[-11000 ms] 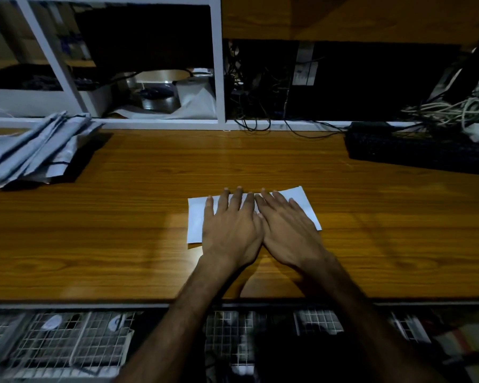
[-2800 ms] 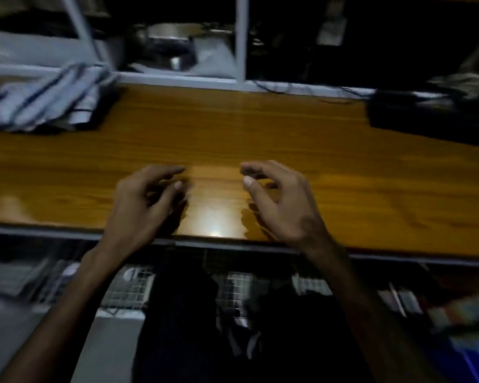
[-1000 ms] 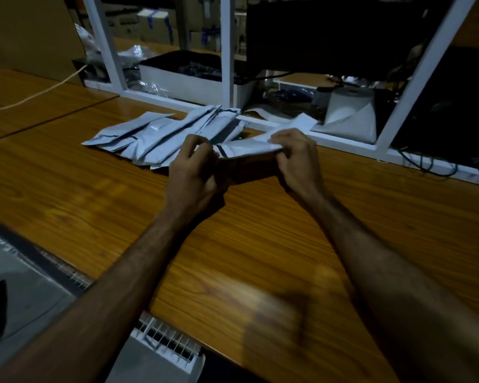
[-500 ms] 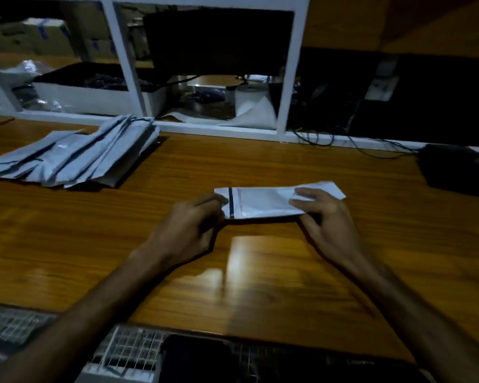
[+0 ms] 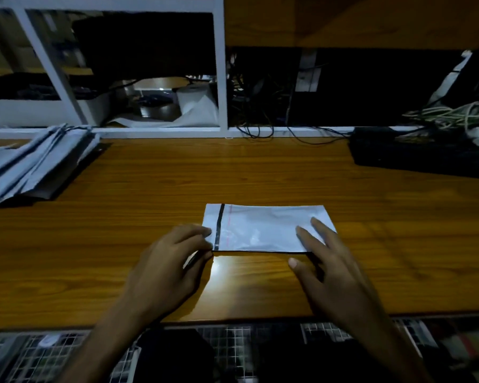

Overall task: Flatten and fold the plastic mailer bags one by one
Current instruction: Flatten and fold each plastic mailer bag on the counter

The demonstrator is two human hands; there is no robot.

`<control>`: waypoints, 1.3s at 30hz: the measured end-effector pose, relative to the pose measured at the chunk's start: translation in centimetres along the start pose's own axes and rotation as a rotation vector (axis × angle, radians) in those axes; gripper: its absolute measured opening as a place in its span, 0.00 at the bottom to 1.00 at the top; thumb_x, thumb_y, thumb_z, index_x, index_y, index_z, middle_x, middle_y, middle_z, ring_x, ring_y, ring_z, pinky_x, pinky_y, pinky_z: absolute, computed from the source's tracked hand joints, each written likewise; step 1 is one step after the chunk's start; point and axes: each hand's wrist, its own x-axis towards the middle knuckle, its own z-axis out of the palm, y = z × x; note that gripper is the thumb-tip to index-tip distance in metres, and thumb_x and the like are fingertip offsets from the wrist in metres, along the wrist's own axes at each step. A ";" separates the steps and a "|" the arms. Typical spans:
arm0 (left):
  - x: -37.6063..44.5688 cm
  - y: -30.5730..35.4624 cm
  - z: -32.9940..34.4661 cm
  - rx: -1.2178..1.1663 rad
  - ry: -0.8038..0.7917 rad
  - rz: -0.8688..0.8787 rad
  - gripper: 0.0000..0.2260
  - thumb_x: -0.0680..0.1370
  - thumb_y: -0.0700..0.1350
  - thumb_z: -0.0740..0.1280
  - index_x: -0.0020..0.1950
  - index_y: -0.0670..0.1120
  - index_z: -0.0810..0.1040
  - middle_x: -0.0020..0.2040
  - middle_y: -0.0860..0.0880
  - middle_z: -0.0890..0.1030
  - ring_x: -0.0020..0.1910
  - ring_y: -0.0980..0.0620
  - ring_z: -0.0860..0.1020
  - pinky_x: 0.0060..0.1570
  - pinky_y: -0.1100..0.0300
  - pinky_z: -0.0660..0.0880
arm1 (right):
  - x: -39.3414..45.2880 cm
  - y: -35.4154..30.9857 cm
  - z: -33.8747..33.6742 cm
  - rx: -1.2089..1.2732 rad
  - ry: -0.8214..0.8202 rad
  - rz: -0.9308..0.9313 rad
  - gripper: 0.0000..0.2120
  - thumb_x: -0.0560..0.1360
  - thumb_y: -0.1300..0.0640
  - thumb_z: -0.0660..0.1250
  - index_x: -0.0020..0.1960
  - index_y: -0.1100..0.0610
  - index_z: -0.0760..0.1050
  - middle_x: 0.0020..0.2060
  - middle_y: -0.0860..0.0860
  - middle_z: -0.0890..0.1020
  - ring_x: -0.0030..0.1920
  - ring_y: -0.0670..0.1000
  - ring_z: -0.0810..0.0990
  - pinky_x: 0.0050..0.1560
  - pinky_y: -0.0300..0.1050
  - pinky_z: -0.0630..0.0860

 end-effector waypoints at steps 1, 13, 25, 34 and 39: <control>-0.1 0.4 0.0 0.018 0.017 -0.015 0.13 0.81 0.55 0.63 0.55 0.51 0.84 0.64 0.55 0.80 0.61 0.54 0.79 0.51 0.50 0.82 | -0.6 0.4 -0.3 0.032 0.030 0.002 0.29 0.79 0.38 0.66 0.79 0.38 0.65 0.81 0.35 0.55 0.80 0.40 0.57 0.74 0.48 0.63; 5.6 6.6 2.1 0.062 0.067 -0.041 0.09 0.83 0.49 0.68 0.61 0.50 0.84 0.61 0.53 0.82 0.63 0.54 0.74 0.60 0.54 0.74 | 2.1 -4.3 -0.2 0.028 0.184 0.064 0.22 0.84 0.47 0.63 0.76 0.51 0.72 0.78 0.47 0.68 0.77 0.49 0.66 0.74 0.47 0.65; 9.8 5.2 6.2 -0.022 -0.107 -0.169 0.13 0.81 0.37 0.62 0.62 0.43 0.82 0.77 0.41 0.72 0.76 0.42 0.69 0.66 0.47 0.74 | 8.4 -6.8 3.9 -0.027 -0.043 -0.073 0.17 0.87 0.57 0.58 0.73 0.55 0.74 0.80 0.52 0.65 0.78 0.55 0.66 0.70 0.51 0.72; 8.2 4.6 7.3 0.157 -0.140 -0.127 0.24 0.82 0.49 0.55 0.77 0.44 0.71 0.77 0.42 0.72 0.78 0.43 0.67 0.77 0.46 0.60 | 8.3 -5.5 4.6 -0.265 -0.142 -0.166 0.27 0.86 0.53 0.57 0.83 0.57 0.56 0.83 0.56 0.57 0.83 0.54 0.54 0.82 0.51 0.50; 8.2 4.7 7.3 0.253 -0.177 -0.136 0.27 0.83 0.52 0.47 0.78 0.46 0.69 0.79 0.44 0.70 0.78 0.43 0.66 0.77 0.43 0.60 | 8.2 -4.9 4.7 -0.363 -0.164 -0.181 0.27 0.87 0.50 0.52 0.83 0.57 0.54 0.83 0.56 0.56 0.83 0.55 0.53 0.82 0.53 0.49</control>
